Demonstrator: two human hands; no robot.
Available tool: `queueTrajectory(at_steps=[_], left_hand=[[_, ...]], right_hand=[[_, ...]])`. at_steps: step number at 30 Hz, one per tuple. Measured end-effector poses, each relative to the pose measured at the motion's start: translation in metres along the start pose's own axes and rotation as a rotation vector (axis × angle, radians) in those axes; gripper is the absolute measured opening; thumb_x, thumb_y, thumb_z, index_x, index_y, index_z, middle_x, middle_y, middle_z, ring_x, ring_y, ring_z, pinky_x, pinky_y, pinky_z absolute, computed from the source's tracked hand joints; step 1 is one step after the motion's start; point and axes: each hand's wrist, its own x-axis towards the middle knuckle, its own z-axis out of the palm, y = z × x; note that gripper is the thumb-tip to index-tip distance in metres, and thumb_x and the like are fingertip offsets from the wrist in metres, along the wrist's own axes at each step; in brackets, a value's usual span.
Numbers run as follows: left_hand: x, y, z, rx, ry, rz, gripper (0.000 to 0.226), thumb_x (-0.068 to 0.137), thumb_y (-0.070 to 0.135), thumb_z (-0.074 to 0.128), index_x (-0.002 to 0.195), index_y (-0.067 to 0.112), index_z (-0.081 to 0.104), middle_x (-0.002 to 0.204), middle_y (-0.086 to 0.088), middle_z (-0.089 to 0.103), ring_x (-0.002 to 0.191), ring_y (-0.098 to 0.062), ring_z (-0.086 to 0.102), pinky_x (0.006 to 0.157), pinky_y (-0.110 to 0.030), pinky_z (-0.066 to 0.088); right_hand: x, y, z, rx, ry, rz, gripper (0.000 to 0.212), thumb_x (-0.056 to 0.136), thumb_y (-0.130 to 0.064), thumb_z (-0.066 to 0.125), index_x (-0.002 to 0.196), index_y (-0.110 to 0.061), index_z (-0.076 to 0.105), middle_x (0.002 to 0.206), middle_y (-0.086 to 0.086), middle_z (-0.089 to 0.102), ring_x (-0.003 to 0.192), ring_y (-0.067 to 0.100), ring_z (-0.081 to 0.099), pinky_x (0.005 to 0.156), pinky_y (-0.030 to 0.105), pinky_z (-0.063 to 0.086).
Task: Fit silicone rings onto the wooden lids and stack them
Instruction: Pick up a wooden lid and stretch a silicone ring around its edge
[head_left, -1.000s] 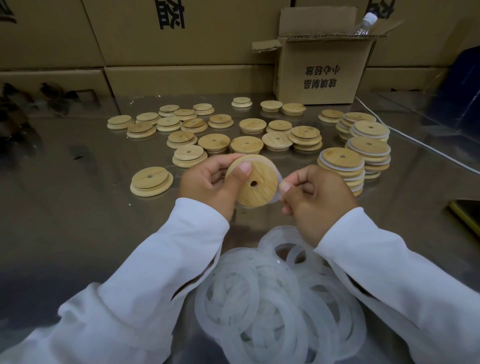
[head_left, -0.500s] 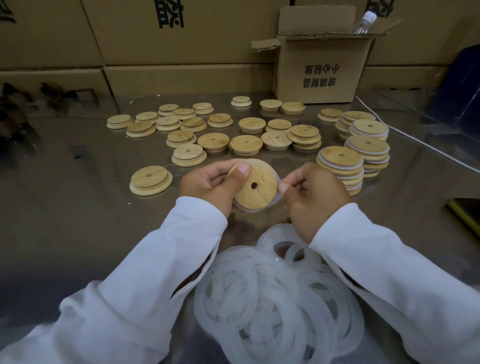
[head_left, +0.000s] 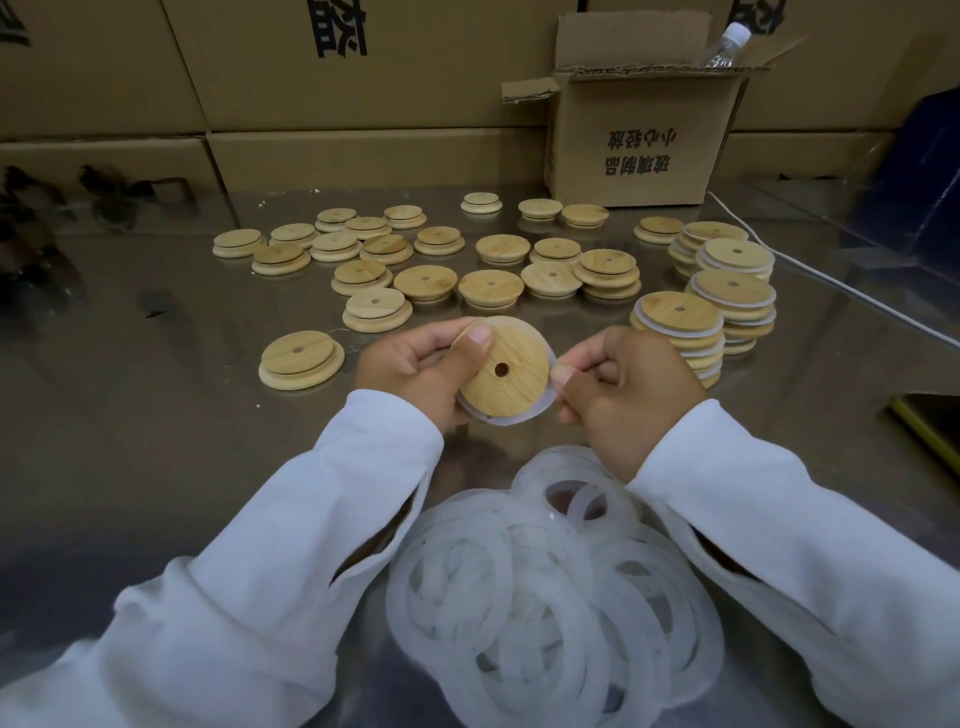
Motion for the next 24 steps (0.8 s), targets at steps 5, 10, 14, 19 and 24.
queueTrajectory(at_steps=[5, 10, 14, 19, 24], left_hand=[[0.0015, -0.0009, -0.0008, -0.032, 0.001, -0.067, 0.01, 0.084, 0.014, 0.061, 0.084, 0.018, 0.07, 0.086, -0.008, 0.07, 0.087, -0.027, 0.067, 0.072, -0.04, 0.057], [0.0023, -0.0008, -0.0032, -0.033, -0.035, -0.065, 0.01, 0.084, 0.013, 0.06, 0.087, 0.015, 0.07, 0.083, -0.006, 0.072, 0.082, -0.023, 0.069, 0.067, -0.036, 0.059], [0.0024, -0.0001, -0.0046, -0.056, -0.048, -0.073, 0.011, 0.083, 0.012, 0.06, 0.089, 0.012, 0.069, 0.078, -0.006, 0.071, 0.074, -0.018, 0.069, 0.061, -0.031, 0.058], [0.0028, 0.0003, -0.0051, -0.081, -0.031, -0.084, 0.01, 0.083, 0.013, 0.06, 0.087, 0.015, 0.07, 0.083, -0.006, 0.072, 0.078, -0.019, 0.07, 0.064, -0.032, 0.059], [0.0021, 0.0018, -0.0058, -0.208, -0.121, -0.134, 0.024, 0.067, 0.019, 0.063, 0.089, 0.01, 0.069, 0.08, -0.008, 0.073, 0.075, -0.02, 0.071, 0.059, -0.03, 0.057]], right_hand=[[0.0001, -0.0001, -0.0016, -0.057, 0.006, -0.042, 0.026, 0.088, -0.013, 0.055, 0.068, -0.027, 0.049, 0.073, 0.0, 0.061, 0.078, 0.02, 0.061, 0.076, 0.031, 0.048], [0.0006, 0.0027, -0.0014, 0.055, -0.014, -0.011, 0.023, 0.088, -0.011, 0.056, 0.069, -0.025, 0.053, 0.064, -0.002, 0.062, 0.06, 0.008, 0.06, 0.068, 0.026, 0.051], [0.0009, 0.0044, -0.0032, 0.09, -0.012, -0.038, 0.017, 0.084, -0.013, 0.062, 0.071, -0.023, 0.059, 0.068, 0.002, 0.066, 0.072, 0.019, 0.065, 0.079, 0.038, 0.054], [0.0047, 0.0065, -0.0058, 0.03, 0.086, -0.147, 0.01, 0.081, -0.034, 0.061, 0.078, -0.024, 0.059, 0.073, -0.001, 0.066, 0.072, 0.016, 0.063, 0.073, 0.032, 0.052], [0.0059, 0.008, -0.0014, 0.254, -0.045, -0.072, 0.012, 0.085, -0.027, 0.059, 0.077, -0.02, 0.064, 0.056, -0.005, 0.066, 0.053, 0.008, 0.062, 0.069, 0.03, 0.052]])
